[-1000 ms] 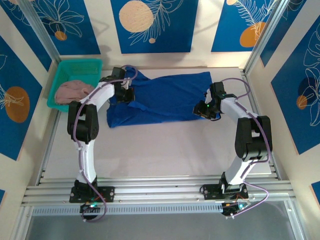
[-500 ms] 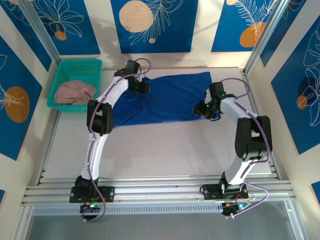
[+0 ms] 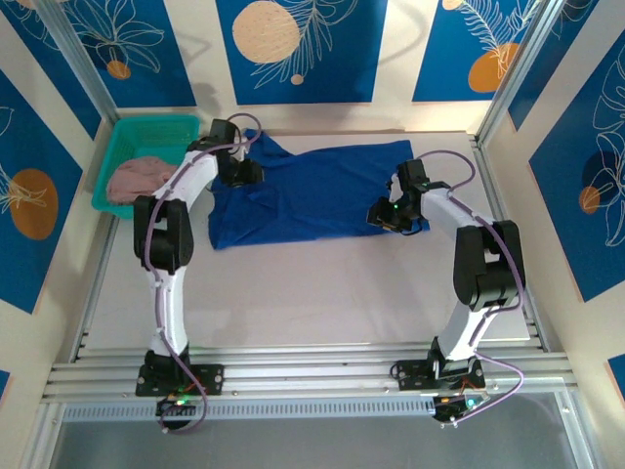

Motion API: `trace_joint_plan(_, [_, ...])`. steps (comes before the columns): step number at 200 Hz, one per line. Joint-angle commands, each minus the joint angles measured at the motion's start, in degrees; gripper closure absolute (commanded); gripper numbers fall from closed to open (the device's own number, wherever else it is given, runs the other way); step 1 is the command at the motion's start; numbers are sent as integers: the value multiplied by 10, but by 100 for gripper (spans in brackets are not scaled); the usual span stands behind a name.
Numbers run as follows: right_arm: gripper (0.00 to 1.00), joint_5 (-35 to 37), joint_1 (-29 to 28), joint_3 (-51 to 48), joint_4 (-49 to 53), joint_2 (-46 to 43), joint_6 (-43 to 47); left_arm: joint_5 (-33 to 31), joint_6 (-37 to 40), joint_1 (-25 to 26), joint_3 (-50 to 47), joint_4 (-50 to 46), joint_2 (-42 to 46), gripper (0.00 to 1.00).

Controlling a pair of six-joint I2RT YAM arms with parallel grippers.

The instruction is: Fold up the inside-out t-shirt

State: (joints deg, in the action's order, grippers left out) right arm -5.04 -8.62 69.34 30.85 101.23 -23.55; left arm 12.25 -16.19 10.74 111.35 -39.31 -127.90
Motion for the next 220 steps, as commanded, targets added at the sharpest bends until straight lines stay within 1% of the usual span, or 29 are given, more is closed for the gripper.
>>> trace_joint_plan(1, [63, -13, 0, 3, 3, 2, -8, -9, -16, 2, 10, -4, -30, 53])
trace_joint_plan(21, [63, -9, -1, 0, 3, -1, -6, -3, -24, 0, 23, -14, -52, 52])
trace_joint_plan(52, [63, -7, 1, 1, 4, -1, -6, 29, -42, 2, 25, -6, -69, 52])
trace_joint_plan(112, [63, -8, 0, -2, 2, 6, -8, 86, -62, 7, 36, 44, -88, 52])
trace_joint_plan(144, [63, -6, 0, -3, 3, 5, -6, 129, -76, 10, 63, 68, -113, 52])
trace_joint_plan(168, [63, -6, 1, -5, 4, 5, -5, 155, -76, 10, 104, 73, -134, 51])
trace_joint_plan(194, [63, -3, 0, -6, 5, -1, -5, 154, -65, 8, 137, 55, -137, 51])
trace_joint_plan(220, [63, 0, 4, -4, 9, -6, -3, 114, -46, 7, 132, 34, -112, 49])
